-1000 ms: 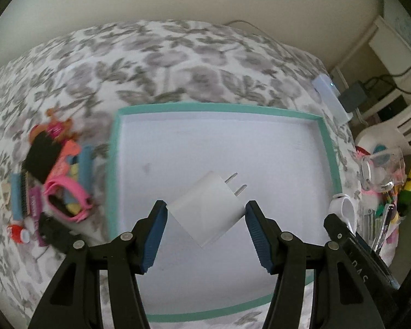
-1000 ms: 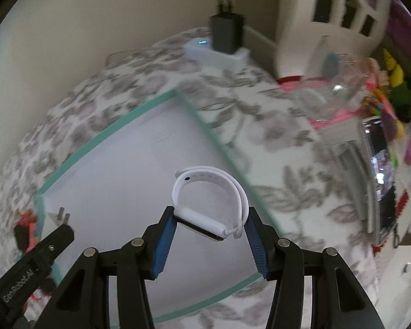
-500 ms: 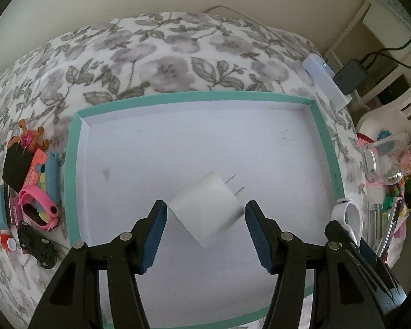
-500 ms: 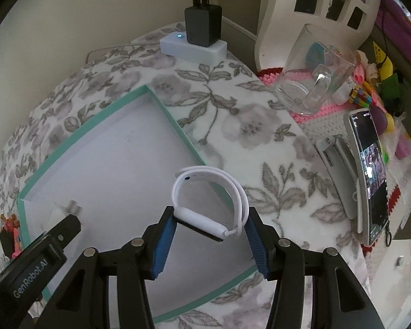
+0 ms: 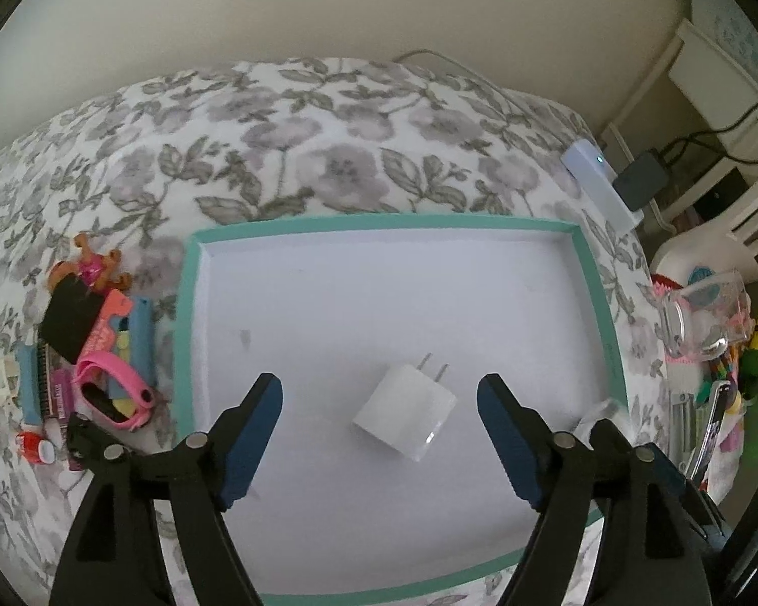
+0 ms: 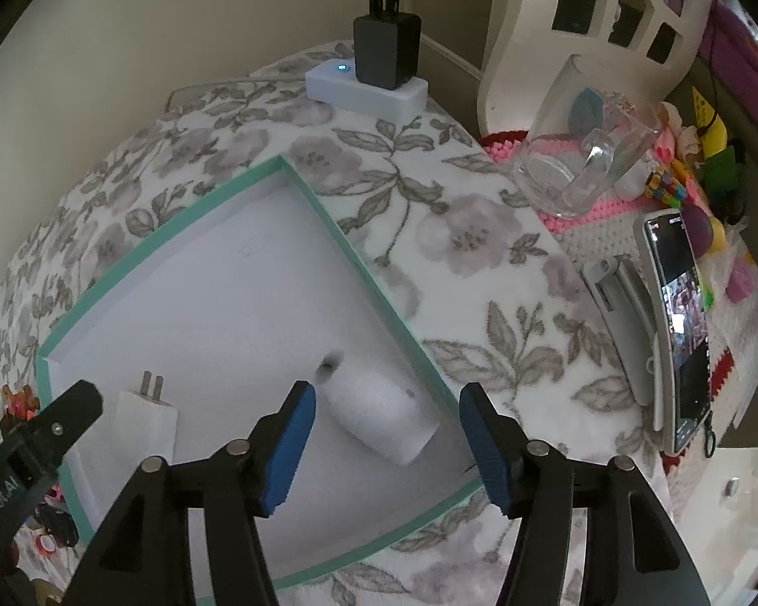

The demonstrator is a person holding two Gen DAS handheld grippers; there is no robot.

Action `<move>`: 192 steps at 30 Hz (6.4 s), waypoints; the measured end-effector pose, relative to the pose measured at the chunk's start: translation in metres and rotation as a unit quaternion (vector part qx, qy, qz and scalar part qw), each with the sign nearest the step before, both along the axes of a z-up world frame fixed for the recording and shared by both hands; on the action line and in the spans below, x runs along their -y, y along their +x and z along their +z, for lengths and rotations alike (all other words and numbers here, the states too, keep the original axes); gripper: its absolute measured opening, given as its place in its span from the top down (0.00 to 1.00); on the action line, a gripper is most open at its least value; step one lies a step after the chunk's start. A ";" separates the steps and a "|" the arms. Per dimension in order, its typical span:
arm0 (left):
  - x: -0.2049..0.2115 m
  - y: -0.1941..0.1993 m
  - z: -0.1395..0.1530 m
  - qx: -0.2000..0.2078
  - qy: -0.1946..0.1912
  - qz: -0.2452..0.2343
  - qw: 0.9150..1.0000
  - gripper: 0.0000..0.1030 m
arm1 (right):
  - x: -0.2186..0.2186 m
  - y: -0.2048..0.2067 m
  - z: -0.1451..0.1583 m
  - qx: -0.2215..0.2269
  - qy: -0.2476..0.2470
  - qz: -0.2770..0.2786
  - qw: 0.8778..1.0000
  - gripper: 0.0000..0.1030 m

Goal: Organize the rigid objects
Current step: 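Carry the white charger with the left tool and release it inside the tray, then lower the white watch band into the tray and open the right tool, then move the left tool to the red glue bottle and grasp it, then lift the red glue bottle with the left tool while the right tool grasps the black toy car, then carry the glue bottle and toy car over the tray and release both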

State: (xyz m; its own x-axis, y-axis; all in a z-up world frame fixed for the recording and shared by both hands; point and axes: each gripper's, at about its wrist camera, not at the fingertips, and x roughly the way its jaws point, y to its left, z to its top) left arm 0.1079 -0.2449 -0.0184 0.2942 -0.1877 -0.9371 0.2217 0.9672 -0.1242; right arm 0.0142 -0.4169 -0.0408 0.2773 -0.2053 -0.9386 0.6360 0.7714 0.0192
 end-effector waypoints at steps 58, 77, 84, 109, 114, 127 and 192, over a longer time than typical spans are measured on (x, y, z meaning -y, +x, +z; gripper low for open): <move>-0.306 -0.043 0.073 0.103 0.058 0.304 0.945 0.02 | -0.218 0.030 0.068 0.182 0.076 0.310 0.930 0.00; -0.329 -0.020 -0.006 -0.042 0.042 0.279 0.958 0.02 | -0.288 0.050 -0.004 0.062 0.091 0.371 0.922 0.00; -0.313 -0.014 -0.030 -0.069 0.064 0.215 0.972 0.02 | -0.286 0.051 -0.012 0.051 0.097 0.367 0.924 0.00; -0.271 0.004 -0.068 -0.070 0.084 0.129 0.986 0.23 | -0.284 0.053 -0.013 0.050 0.108 0.353 0.928 0.00; -0.273 0.004 -0.068 -0.073 0.082 0.140 0.984 0.23 | -0.285 0.053 -0.013 0.050 0.105 0.351 0.929 0.00; -0.317 0.006 -0.052 -0.059 0.055 0.235 0.969 0.23 | -0.293 0.062 -0.008 0.047 0.071 0.356 0.931 0.00; -0.271 -0.016 0.051 0.056 -0.002 0.191 0.980 0.23 | -0.215 0.034 0.039 0.101 0.055 0.267 0.957 0.29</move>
